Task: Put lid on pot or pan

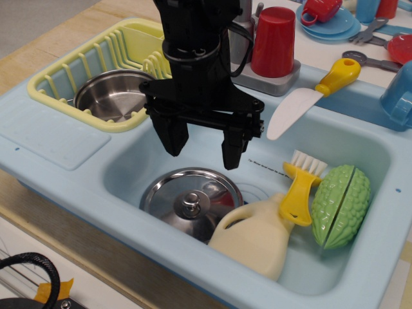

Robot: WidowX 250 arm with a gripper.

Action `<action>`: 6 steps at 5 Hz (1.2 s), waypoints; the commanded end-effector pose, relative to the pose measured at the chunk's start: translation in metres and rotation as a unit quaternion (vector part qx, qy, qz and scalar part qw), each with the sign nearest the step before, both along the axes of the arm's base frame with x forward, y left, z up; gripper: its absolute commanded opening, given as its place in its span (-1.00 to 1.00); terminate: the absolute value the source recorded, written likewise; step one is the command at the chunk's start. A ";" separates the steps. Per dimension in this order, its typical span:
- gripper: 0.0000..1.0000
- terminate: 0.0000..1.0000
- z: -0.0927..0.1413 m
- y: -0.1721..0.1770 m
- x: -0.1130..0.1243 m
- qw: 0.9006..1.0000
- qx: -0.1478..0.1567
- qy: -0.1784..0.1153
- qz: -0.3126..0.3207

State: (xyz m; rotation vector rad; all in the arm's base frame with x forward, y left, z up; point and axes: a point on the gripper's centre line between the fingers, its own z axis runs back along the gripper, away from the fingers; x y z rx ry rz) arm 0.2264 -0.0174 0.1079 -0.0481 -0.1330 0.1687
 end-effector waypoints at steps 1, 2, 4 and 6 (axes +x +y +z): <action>1.00 -1.00 0.000 0.000 0.000 1.000 0.000 0.000 0.000; 1.00 -1.00 -0.011 0.003 -0.009 1.000 -0.009 0.007 0.007; 1.00 -1.00 -0.028 0.006 -0.014 0.999 -0.021 0.027 0.025; 1.00 -1.00 -0.038 0.009 -0.019 0.998 -0.038 0.043 0.038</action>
